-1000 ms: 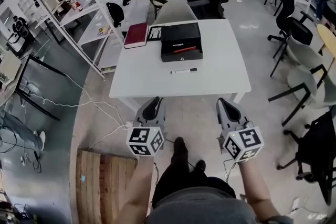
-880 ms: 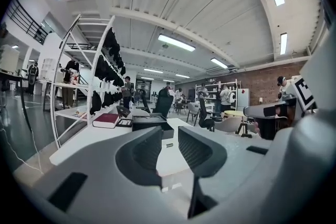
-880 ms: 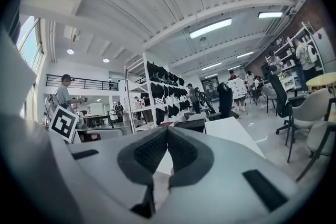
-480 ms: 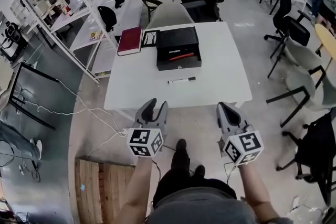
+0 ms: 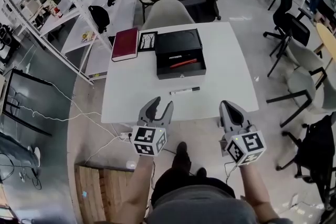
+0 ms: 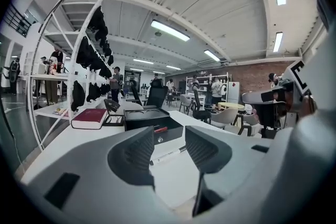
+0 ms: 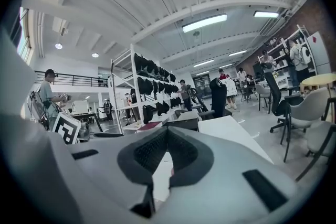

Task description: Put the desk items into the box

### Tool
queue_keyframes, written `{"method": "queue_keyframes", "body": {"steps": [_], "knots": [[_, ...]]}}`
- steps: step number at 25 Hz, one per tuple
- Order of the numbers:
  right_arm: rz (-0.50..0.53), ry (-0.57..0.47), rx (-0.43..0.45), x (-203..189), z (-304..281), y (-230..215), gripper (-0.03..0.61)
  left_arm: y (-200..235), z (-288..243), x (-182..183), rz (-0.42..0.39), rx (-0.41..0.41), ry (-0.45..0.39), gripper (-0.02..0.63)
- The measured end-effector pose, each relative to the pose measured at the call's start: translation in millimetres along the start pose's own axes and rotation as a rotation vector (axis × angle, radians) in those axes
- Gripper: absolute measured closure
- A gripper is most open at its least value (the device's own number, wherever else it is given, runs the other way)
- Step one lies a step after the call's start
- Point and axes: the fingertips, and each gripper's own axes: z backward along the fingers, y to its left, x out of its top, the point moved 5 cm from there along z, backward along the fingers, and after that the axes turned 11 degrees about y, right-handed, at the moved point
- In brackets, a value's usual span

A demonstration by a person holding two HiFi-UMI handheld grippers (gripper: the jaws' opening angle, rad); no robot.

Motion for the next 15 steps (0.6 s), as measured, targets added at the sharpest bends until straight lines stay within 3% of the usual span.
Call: {"method": "queue_keyframes", "body": {"steps": [15], "knots": [[-0.073,0.007,-0.142,15,-57,-18,0.574,41,-84,6,-0.107,-0.177,0.126,0.440]]}}
